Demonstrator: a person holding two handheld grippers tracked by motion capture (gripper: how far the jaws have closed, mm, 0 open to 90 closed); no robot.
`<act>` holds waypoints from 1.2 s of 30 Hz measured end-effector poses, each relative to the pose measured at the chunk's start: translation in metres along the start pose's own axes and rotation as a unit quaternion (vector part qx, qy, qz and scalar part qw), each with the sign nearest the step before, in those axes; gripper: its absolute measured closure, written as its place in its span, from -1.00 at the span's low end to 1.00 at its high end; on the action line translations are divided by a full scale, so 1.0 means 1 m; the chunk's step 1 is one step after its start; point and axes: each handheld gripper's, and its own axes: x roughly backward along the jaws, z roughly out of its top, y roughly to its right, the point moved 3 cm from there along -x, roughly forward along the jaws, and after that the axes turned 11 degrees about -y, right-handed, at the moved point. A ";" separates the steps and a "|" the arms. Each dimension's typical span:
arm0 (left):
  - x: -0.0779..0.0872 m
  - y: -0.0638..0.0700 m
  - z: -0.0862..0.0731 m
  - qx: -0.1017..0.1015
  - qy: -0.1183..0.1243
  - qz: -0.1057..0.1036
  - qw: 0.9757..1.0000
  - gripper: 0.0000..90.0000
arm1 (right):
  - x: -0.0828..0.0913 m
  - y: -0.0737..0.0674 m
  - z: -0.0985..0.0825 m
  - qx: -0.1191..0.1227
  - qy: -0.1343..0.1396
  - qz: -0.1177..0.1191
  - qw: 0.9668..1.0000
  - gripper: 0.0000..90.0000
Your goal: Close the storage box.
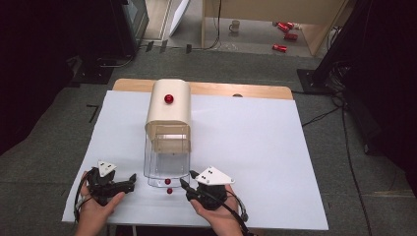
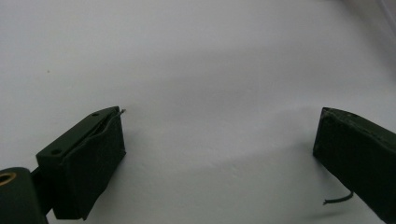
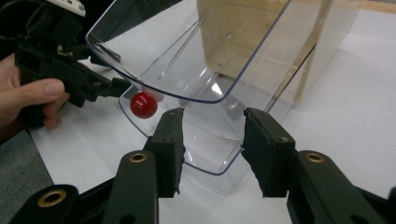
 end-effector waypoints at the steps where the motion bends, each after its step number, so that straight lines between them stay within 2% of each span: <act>1: 0.000 0.000 0.000 0.000 0.000 0.000 1.000 -0.96 | 0.000 0.001 0.004 0.002 0.004 -0.001 1.000 0.32; 8: 0.000 0.000 0.000 0.001 0.001 0.000 1.000 -0.96 | -0.001 0.003 0.015 0.008 0.006 -0.003 1.000 0.26; 14: 0.000 0.000 0.000 0.000 0.000 0.000 1.000 -0.96 | -0.004 0.008 0.025 -0.003 0.012 -0.004 1.000 0.21; 18: 0.000 0.000 0.000 0.000 0.000 0.000 1.000 -0.96 | -0.007 0.013 0.032 -0.007 0.013 -0.008 1.000 0.06; 19: 0.000 0.000 0.000 0.000 0.000 -0.001 1.000 -0.96 | -0.010 0.016 0.036 -0.007 0.013 -0.010 1.000 -0.04; 20: 0.000 0.000 0.000 0.000 0.000 -0.001 1.000 -0.96 | -0.010 0.016 0.036 -0.007 0.013 -0.010 1.000 -0.04; 27: 0.000 0.000 0.000 -0.001 -0.001 0.000 1.000 -0.96 | -0.019 0.027 0.048 -0.029 0.008 -0.007 1.000 -0.22; 36: 0.000 0.000 0.000 0.000 0.000 0.000 1.000 -0.96 | -0.028 0.040 0.060 -0.048 0.006 -0.006 0.999 -0.26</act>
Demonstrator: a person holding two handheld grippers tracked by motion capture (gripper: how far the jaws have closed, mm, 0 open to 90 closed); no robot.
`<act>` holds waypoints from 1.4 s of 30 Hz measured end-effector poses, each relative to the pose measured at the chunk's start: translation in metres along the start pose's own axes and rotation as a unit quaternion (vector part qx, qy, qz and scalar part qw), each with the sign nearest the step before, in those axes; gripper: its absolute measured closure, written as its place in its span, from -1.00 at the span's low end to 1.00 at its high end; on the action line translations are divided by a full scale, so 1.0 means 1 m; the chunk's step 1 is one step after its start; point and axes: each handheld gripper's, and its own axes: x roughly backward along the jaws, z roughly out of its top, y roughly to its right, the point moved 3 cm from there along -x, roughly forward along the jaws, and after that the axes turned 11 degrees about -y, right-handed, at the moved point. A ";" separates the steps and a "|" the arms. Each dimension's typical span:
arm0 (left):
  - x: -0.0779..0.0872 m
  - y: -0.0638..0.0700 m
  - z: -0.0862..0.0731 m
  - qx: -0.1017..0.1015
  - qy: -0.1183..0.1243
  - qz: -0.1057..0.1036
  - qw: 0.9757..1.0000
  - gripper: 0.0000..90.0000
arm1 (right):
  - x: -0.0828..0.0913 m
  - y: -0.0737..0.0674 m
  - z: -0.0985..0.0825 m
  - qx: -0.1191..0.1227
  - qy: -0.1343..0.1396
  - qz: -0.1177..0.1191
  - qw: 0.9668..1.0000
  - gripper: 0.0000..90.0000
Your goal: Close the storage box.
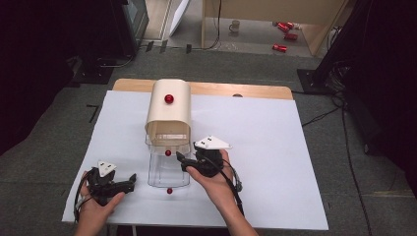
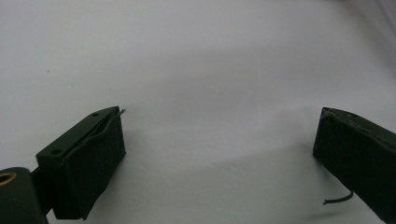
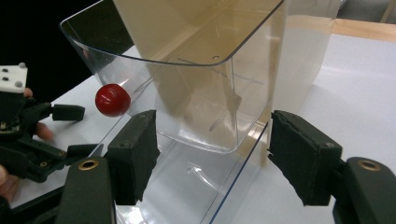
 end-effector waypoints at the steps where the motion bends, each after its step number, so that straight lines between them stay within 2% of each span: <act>1: 0.000 0.000 0.000 0.000 0.000 0.000 1.000 -0.96 | 0.000 0.000 0.000 0.000 0.000 0.000 1.000 -0.26; 23: 0.000 0.000 0.000 0.000 0.000 0.000 1.000 -0.96 | -0.019 0.025 0.017 -0.033 -0.004 -0.011 0.999 -0.32; 25: 0.000 0.000 0.000 0.000 0.000 0.000 1.000 -0.96 | -0.020 0.025 0.018 -0.034 -0.006 -0.006 0.999 -0.34; 30: 0.000 0.000 0.000 0.000 0.001 0.000 1.000 -0.96 | -0.020 0.024 0.018 -0.029 -0.007 -0.012 0.999 -0.31; 32: 0.000 0.000 0.000 0.000 0.001 0.000 1.000 -0.96 | -0.018 0.023 0.015 -0.024 -0.009 -0.015 1.000 -0.36; 33: 0.000 0.000 0.000 0.000 0.001 0.000 1.000 -0.96 | -0.015 0.021 0.010 -0.020 -0.017 -0.017 1.000 -0.62; 34: 0.000 0.000 0.000 0.000 0.001 0.000 1.000 -0.96 | -0.014 0.020 0.006 -0.018 -0.024 -0.026 0.999 -0.75; 38: 0.000 0.000 0.000 0.000 0.001 0.000 1.000 -0.96 | -0.010 0.016 -0.008 -0.016 -0.034 -0.026 0.999 -0.86; 39: 0.000 0.000 0.000 0.001 0.001 -0.001 1.000 -0.96 | -0.008 0.013 -0.019 -0.016 -0.040 -0.018 0.999 -0.94; 42: 0.000 0.000 0.000 0.000 0.000 0.000 1.000 -0.96 | -0.006 0.008 -0.030 -0.012 -0.044 -0.006 0.999 -0.95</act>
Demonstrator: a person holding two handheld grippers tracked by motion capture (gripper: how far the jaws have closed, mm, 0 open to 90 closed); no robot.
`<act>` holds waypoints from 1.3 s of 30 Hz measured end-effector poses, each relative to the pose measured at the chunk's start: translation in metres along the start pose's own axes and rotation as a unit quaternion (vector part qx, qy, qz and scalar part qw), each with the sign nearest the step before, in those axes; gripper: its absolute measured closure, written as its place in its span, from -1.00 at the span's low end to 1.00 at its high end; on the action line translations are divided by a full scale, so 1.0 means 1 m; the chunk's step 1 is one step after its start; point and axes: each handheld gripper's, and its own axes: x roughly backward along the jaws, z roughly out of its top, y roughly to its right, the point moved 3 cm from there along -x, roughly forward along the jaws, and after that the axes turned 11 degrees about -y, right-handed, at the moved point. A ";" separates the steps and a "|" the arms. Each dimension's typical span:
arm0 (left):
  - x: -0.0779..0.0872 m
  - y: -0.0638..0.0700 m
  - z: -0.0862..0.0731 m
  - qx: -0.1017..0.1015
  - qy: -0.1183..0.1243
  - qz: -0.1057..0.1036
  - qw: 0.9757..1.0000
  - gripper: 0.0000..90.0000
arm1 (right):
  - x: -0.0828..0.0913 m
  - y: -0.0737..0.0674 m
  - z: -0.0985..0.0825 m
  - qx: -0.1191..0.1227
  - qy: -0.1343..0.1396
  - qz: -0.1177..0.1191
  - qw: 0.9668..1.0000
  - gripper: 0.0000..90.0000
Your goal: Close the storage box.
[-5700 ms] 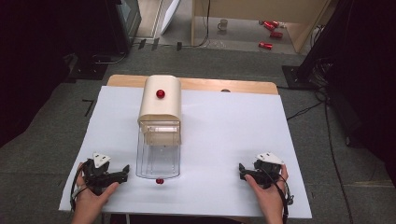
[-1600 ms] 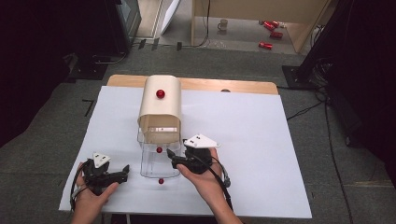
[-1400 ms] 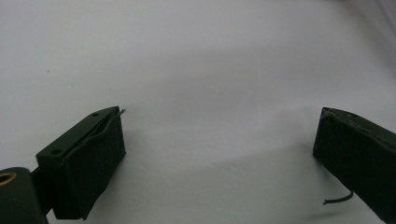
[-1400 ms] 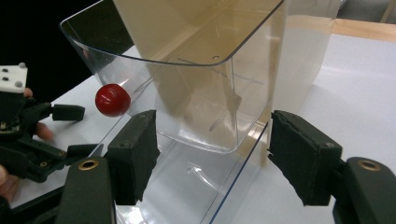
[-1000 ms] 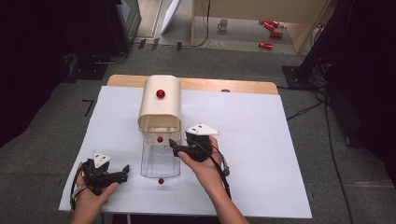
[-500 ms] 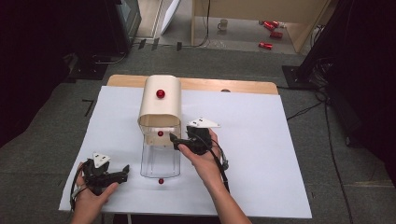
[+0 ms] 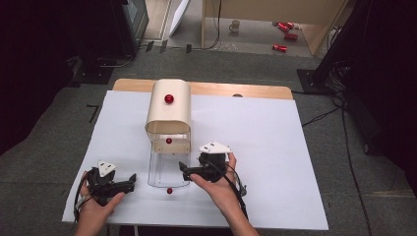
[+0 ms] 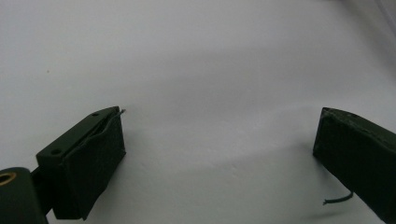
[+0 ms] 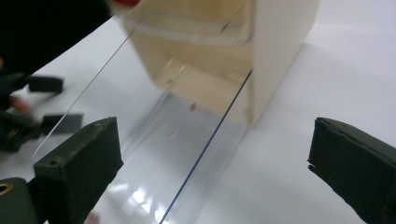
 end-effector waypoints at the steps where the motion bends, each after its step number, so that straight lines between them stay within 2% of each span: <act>1: 0.000 0.000 0.000 0.000 0.000 0.000 1.000 -0.96 | 0.001 -0.002 -0.005 0.003 -0.002 0.004 1.000 -0.98; 3: 0.000 0.000 0.000 0.000 0.000 0.000 1.000 -0.96 | 0.005 -0.007 -0.016 0.006 0.002 0.020 1.000 -1.00; 4: 0.000 0.000 0.000 0.000 0.000 0.000 1.000 -0.96 | 0.005 -0.007 -0.016 0.006 0.002 0.020 1.000 -1.00; 6: 0.000 0.000 0.000 0.000 0.000 0.000 1.000 -0.96 | 0.010 -0.014 -0.025 0.001 0.013 0.045 0.999 -1.00; 8: 0.000 0.000 0.000 0.000 0.000 0.000 1.000 -0.96 | 0.010 -0.017 -0.027 0.005 0.014 0.050 0.999 -1.00; 9: 0.000 0.000 0.000 0.000 0.000 0.000 1.000 -0.96 | 0.009 -0.022 -0.032 0.019 0.017 0.045 0.999 -1.00; 14: 0.000 0.000 0.000 0.000 0.000 0.000 1.000 -0.96 | 0.001 -0.031 -0.040 0.024 0.014 0.045 0.999 -1.00; 15: 0.000 0.000 0.000 0.000 0.000 0.000 1.000 -0.96 | -0.008 -0.034 -0.044 0.032 0.002 0.038 0.999 -1.00; 18: 0.000 0.000 0.000 0.000 0.000 0.000 1.000 -0.96 | -0.015 -0.036 -0.048 0.036 -0.007 0.031 0.999 -1.00; 19: 0.000 0.000 0.000 0.000 0.000 0.000 1.000 -0.96 | -0.021 -0.038 -0.050 0.040 -0.011 0.022 0.999 -1.00; 22: 0.000 0.000 0.000 0.000 0.000 0.000 1.000 -0.96 | -0.026 -0.039 -0.052 0.040 -0.016 0.011 0.999 -1.00; 23: 0.000 0.000 0.000 0.000 0.000 0.000 1.000 -0.96 | -0.032 -0.040 -0.055 0.037 -0.024 -0.001 0.999 -1.00; 25: 0.000 0.000 0.000 0.000 0.000 0.000 1.000 -0.96 | -0.038 -0.042 -0.058 0.040 -0.034 -0.007 0.999 -1.00; 28: 0.000 0.000 0.000 0.000 0.000 0.000 1.000 -0.96 | -0.041 -0.045 -0.059 0.038 -0.039 -0.010 0.998 -1.00; 33: 0.000 0.000 0.000 0.000 0.000 0.000 1.000 -0.96 | -0.046 -0.051 -0.062 0.049 -0.044 -0.051 0.997 -0.99; 39: 0.000 0.000 0.000 0.000 0.000 0.000 1.000 -0.96 | -0.050 -0.053 -0.063 0.050 -0.054 -0.060 0.995 -0.95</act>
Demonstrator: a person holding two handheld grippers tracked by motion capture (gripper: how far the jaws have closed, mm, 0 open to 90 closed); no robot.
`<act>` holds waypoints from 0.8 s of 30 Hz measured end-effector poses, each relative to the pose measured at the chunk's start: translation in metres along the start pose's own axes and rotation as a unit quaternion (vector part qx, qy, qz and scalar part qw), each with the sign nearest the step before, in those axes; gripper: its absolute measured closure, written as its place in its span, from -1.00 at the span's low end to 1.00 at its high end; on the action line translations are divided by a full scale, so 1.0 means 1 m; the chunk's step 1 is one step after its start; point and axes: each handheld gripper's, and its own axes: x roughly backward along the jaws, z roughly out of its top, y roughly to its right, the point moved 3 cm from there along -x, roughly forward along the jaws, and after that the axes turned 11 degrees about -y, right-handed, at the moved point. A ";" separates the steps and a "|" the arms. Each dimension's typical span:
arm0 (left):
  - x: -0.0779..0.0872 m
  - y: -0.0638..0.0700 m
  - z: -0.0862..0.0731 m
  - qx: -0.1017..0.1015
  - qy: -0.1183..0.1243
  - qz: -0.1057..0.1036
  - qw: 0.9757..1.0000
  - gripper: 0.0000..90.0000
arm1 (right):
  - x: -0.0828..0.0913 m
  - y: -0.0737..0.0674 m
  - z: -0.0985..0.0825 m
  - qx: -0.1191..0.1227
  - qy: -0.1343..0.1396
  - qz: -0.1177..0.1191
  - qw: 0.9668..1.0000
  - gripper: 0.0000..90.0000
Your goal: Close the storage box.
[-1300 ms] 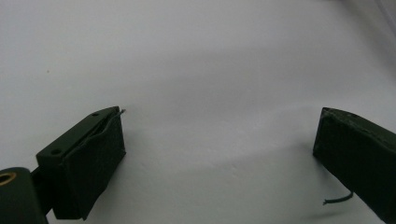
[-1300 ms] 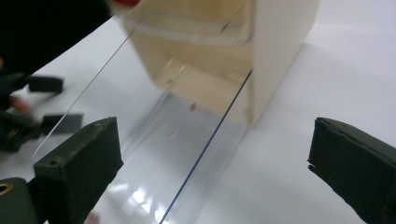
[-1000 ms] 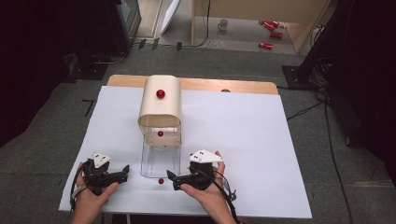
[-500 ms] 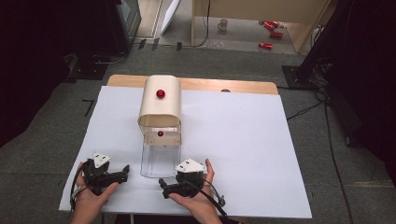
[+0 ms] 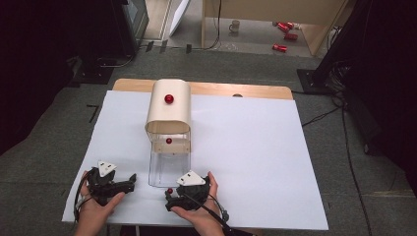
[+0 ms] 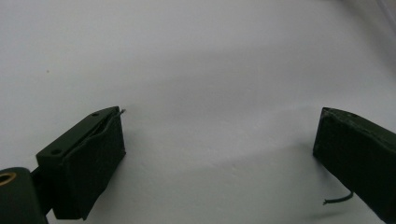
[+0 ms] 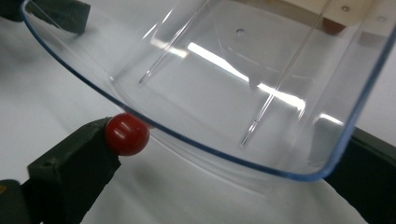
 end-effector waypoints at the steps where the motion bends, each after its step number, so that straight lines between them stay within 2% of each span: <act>1: 0.000 0.000 0.000 0.000 0.000 0.000 1.000 -0.96 | -0.001 -0.001 0.000 0.002 -0.003 -0.005 1.000 -0.95; 7: 0.000 0.000 0.000 0.000 0.000 0.000 1.000 -0.96 | -0.002 -0.001 -0.001 0.002 -0.011 -0.010 1.000 -0.93; 10: 0.000 0.000 0.000 0.000 0.000 0.000 1.000 -0.96 | -0.004 -0.004 -0.003 0.009 -0.017 -0.031 0.999 -0.87; 12: 0.000 0.000 0.000 0.000 0.000 0.000 1.000 -0.96 | -0.004 -0.006 -0.003 0.012 -0.018 -0.037 0.999 -0.87; 15: 0.000 0.000 0.000 0.000 0.000 0.000 1.000 -0.96 | -0.004 -0.005 -0.003 0.010 -0.018 -0.036 0.999 -0.86; 21: 0.000 0.000 0.000 0.000 0.000 0.000 1.000 -0.96 | -0.003 -0.004 -0.003 0.001 -0.008 -0.043 0.999 -0.75; 22: 0.000 0.000 0.000 0.000 0.000 0.000 1.000 -0.96 | 0.000 -0.001 -0.003 -0.011 0.007 -0.041 0.999 -0.69; 23: 0.000 0.000 0.000 0.000 0.000 0.000 1.000 -0.96 | 0.000 -0.001 -0.003 -0.011 0.007 -0.041 0.999 -0.69; 24: 0.000 0.000 0.000 0.000 0.000 0.000 1.000 -0.96 | 0.002 0.001 -0.003 -0.018 0.013 -0.029 0.999 -0.67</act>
